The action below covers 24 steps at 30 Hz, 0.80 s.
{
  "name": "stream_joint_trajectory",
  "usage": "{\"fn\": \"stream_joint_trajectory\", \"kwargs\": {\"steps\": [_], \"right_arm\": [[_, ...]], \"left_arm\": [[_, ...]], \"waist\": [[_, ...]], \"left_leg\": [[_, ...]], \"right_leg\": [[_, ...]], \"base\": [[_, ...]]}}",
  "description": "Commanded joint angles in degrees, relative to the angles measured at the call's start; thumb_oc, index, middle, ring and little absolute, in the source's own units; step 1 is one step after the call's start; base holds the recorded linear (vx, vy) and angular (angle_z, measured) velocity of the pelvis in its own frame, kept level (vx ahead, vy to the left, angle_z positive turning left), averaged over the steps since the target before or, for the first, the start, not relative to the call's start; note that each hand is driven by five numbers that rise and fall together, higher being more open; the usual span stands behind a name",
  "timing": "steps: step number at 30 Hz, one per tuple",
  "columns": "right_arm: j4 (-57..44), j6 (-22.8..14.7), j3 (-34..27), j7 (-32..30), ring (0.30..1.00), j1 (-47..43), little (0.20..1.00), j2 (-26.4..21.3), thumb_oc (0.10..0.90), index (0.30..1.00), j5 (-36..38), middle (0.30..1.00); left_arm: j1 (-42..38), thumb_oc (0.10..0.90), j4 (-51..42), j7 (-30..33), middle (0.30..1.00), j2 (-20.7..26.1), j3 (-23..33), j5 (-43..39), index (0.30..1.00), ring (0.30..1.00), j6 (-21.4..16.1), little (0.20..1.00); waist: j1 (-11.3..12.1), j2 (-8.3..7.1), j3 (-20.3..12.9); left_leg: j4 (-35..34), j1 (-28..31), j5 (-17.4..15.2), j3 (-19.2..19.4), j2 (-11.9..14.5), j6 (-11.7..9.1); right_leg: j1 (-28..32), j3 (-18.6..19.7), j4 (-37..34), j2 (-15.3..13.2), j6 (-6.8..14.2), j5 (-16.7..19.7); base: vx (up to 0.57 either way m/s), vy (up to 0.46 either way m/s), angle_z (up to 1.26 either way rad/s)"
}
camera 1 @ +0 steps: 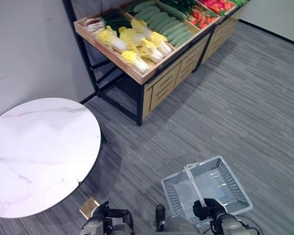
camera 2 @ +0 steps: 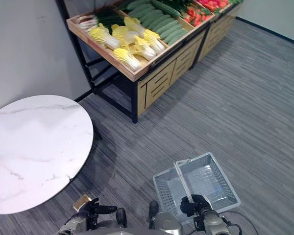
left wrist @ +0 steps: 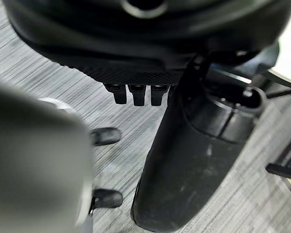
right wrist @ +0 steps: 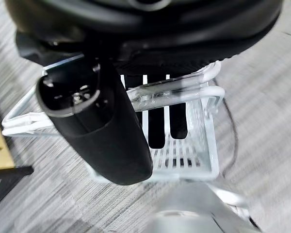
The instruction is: Get the vegetables into the basket
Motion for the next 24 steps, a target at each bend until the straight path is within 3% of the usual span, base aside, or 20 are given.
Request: {"fn": "stream_joint_trajectory", "kwargs": {"steps": [1,6,7,10,11,13,14,15,17,18,19,21,24], "right_arm": [[0.01,-2.5,0.27,0.73,0.3,-2.73,0.3,0.45,0.4,0.3,2.34,0.3],[1.12,-2.48,-0.1,0.94,0.3,-2.81,0.3,0.9,0.4,0.3,3.2,0.3],[1.1,-2.47,-0.04,1.05,0.3,-2.95,0.3,1.08,0.4,0.3,3.28,0.3],[0.87,-2.53,-0.24,0.98,0.3,-2.96,0.3,1.19,0.4,0.3,3.47,0.3],[0.14,-2.62,0.09,0.9,0.3,-3.01,0.3,1.56,0.4,0.3,3.4,0.3],[-0.81,-2.57,0.7,0.78,0.3,-2.8,0.3,1.75,0.4,0.3,2.96,0.3],[-1.05,-2.6,0.71,0.62,0.3,-2.8,0.3,1.67,0.4,0.3,2.84,0.3],[-1.08,-2.58,0.7,0.61,0.3,-2.78,0.3,1.66,0.4,0.3,2.83,0.3],[-1.17,-2.49,0.99,0.51,0.3,-2.85,0.3,1.66,0.4,0.3,2.58,0.3],[-1.36,-2.43,1.78,0.72,0.3,-3.34,0.3,1.65,0.4,0.3,1.83,0.3],[-1.38,-2.42,1.81,0.71,0.3,-3.3,0.3,1.67,0.4,0.3,1.81,0.3],[-1.44,-2.35,1.89,0.65,0.3,-3.24,0.3,1.88,0.4,0.3,1.55,0.3],[-1.57,-2.49,1.69,0.26,0.3,-2.89,0.3,1.68,0.4,0.3,1.93,0.3]], "left_arm": [[-0.69,0.9,0.11,0.24,1.0,2.02,0.67,1.67,1.0,1.0,-1.93,1.0],[-0.88,0.9,-0.21,0.25,1.0,2.58,0.49,2.64,1.0,1.0,-1.98,1.0],[-1.14,0.9,-0.3,0.52,1.0,2.68,0.58,3.03,1.0,1.0,-2.02,1.0],[-1.04,0.9,-0.27,0.58,1.0,2.87,0.59,3.33,1.0,1.0,-2.01,1.0],[-0.98,0.9,-0.06,1.07,1.0,3.4,1.01,3.35,1.0,1.0,-1.96,1.0],[-0.67,0.9,0.29,1.66,1.0,3.46,1.81,2.68,1.0,1.0,-1.71,1.0],[-0.51,0.9,0.4,1.79,1.0,3.47,2.23,2.37,1.0,1.0,-1.67,1.0],[-0.51,0.9,0.41,1.79,1.0,3.46,2.22,2.36,1.0,1.0,-1.68,1.0],[0.09,0.9,0.67,2.03,1.0,3.51,3.43,1.72,1.0,1.0,-1.46,1.0],[1.06,0.9,1.25,1.82,1.0,3.27,4.54,1.4,1.0,1.0,-1.01,1.0],[1.11,0.9,1.25,1.81,1.0,3.3,4.56,1.42,1.0,1.0,-1.01,1.0],[1.24,0.9,1.78,1.45,1.0,3.0,4.99,1.71,1.0,1.0,-0.63,1.0],[0.52,0.9,2.18,1.67,1.0,2.2,5.08,1.39,1.0,1.0,-0.61,1.0]], "waist": [[1.03,-0.16,0.62],[0.12,0.15,1.83],[-0.36,0.26,2.42],[-0.78,0.66,2.61],[-0.49,1.04,2.86],[0.03,2.02,3.08],[0.45,2.09,2.95],[0.42,2.08,2.99],[1.78,1.93,2.1],[3.0,0.8,0.75],[3.1,0.81,0.77],[2.56,0.76,0.06],[2.0,0.67,-0.82]], "left_leg": [[9.48,-0.19,-10.29,2.5,-1.1,2.13],[11.17,-0.56,-11.67,5.83,-1.42,3.05],[11.1,-0.94,-11.67,8.33,-1.61,3.32],[10.34,-0.55,-12.01,8.94,-1.57,3.19],[8.81,-0.4,-11.09,12.1,-0.65,2.98],[5.43,1.08,-9.05,14.9,0.65,2.24],[4.99,1.42,-8.67,16.22,0.98,2.01],[4.93,1.5,-8.64,16.19,0.95,1.99],[3.6,2.18,-7.99,19.17,1.47,1.38],[2.44,2.68,-7.27,22.52,1.58,0.84],[2.26,2.85,-7.13,22.64,1.61,0.78],[0.77,3.35,-5.87,22.7,1.55,0.28],[-0.65,4.1,-4.05,22.58,2.31,-1.29]], "right_leg": [[-0.93,5.58,1.5,-3.18,6.57,-0.06],[-2.5,9.11,0.5,-2.97,7.91,2.95],[-3.6,10.77,-1.3,-2.9,9.24,5.98],[-3.7,10.5,-1.99,-2.85,9.98,6.78],[-5.33,5.89,-1.92,-3.81,9.83,7.36],[-5.14,-6.5,2.04,-6.58,8.42,2.28],[-4.65,-10.27,3.59,-7.46,8.07,1.13],[-4.66,-10.29,3.76,-7.51,8.06,0.99],[-2.43,-19.68,6.87,-9.71,7.42,-1.12],[0.67,-25.24,5.88,-9.58,7.98,-0.83],[0.93,-25.18,5.34,-9.36,7.97,-0.52],[0.65,-21.43,2.83,-7.35,7.54,-0.97],[2.56,-20.13,-0.46,-5.32,6.18,-2.35]], "base": [[-0.04,0.244,-0.72],[-0.06,0.14,-0.48],[-0.09,0.105,-0.63],[-0.04,0.077,-0.72],[-0.08,-0.007,-0.62],[-0.08,-0.036,-1.09],[-0.02,-0.029,-1.2],[0.01,-0.026,-0.6],[0.03,-0.112,-1.04],[0.04,-0.169,-1.29],[0.04,-0.217,-1.05],[0.03,-0.164,-0.9],[0.06,-0.281,-0.54]]}}
